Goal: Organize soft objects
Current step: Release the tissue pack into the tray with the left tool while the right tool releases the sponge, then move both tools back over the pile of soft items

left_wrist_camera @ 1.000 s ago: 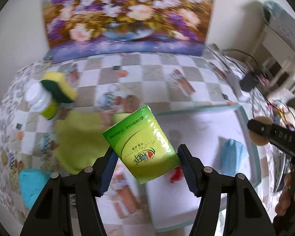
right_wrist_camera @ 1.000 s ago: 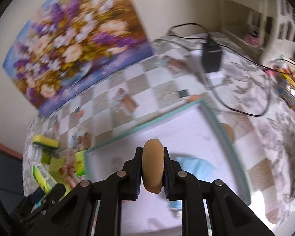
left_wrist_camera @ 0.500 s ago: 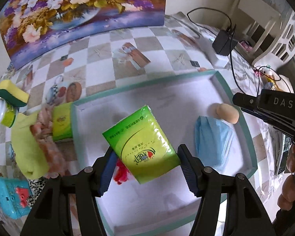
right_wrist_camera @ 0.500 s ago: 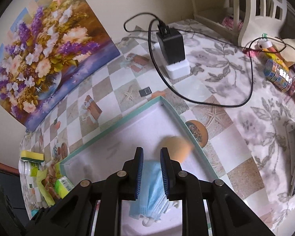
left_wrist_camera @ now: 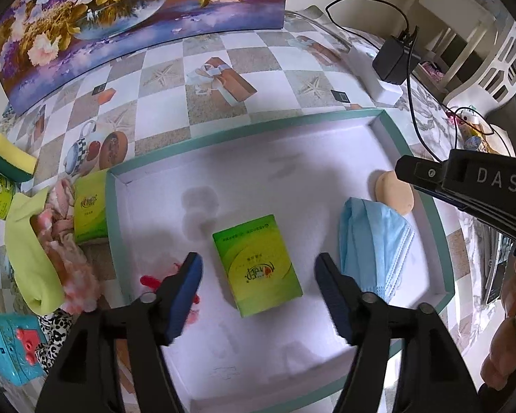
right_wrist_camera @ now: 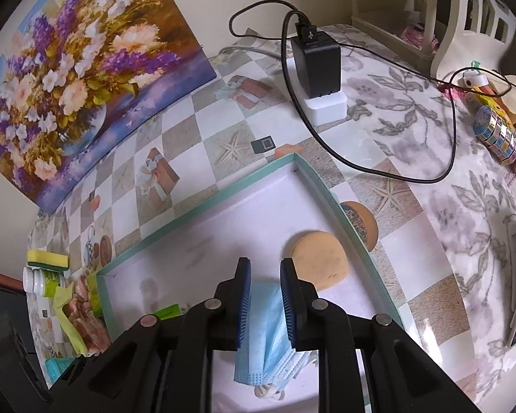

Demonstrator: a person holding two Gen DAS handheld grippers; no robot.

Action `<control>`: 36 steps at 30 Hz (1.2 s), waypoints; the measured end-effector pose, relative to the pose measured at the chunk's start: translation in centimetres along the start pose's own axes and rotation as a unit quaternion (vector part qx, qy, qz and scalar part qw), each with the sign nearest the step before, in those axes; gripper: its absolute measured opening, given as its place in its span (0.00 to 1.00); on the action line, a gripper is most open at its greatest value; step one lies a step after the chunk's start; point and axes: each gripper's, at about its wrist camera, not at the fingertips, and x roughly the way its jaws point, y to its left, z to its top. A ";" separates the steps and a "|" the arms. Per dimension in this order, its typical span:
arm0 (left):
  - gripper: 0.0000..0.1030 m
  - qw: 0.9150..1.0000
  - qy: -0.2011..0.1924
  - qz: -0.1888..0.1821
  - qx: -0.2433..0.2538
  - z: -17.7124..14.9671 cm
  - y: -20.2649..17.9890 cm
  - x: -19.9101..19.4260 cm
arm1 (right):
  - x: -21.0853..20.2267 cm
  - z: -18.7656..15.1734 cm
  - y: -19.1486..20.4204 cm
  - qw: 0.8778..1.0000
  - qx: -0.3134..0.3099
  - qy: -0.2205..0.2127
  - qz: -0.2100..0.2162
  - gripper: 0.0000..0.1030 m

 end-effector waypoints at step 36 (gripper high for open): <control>1.00 0.941 -0.146 0.100 -0.290 -2.5 22.1 -9.7 | -0.7 -0.8 5.4 0.995 -0.079 -0.004 -0.053 1.00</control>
